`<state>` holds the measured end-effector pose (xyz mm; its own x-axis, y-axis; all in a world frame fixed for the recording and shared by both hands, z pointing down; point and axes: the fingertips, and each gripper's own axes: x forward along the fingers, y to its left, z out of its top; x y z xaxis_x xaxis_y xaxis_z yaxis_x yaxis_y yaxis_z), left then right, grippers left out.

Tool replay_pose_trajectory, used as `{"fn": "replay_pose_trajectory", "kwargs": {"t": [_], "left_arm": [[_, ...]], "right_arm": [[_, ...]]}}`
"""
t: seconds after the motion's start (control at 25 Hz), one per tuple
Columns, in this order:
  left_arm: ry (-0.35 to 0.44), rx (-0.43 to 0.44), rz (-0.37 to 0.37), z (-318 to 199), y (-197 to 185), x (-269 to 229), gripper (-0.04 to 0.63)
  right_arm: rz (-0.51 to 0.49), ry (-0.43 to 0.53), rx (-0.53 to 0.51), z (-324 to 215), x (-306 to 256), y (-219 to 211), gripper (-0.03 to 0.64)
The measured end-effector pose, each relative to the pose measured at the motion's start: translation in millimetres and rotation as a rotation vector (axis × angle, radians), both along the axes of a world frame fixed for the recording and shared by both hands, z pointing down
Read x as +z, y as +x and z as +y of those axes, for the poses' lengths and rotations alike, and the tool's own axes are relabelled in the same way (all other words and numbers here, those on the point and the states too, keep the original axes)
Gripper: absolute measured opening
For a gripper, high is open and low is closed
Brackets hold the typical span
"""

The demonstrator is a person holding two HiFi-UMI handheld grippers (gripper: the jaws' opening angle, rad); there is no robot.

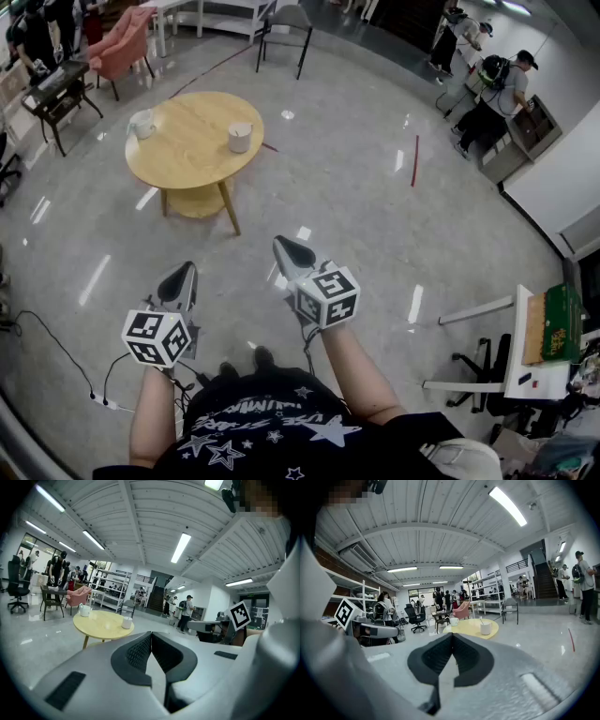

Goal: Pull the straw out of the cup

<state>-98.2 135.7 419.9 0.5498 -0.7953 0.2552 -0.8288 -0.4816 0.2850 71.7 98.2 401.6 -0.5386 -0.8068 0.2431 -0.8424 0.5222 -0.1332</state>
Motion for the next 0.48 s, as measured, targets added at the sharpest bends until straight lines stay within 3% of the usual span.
{"fn": "replay_pose_trajectory", "kwargs": {"t": [0.48], "left_arm": [[0.013,0.006,-0.025,-9,-10,0,0.006]], "right_arm": [[0.022,0.004,0.001,0,5,-14,0.0]]}}
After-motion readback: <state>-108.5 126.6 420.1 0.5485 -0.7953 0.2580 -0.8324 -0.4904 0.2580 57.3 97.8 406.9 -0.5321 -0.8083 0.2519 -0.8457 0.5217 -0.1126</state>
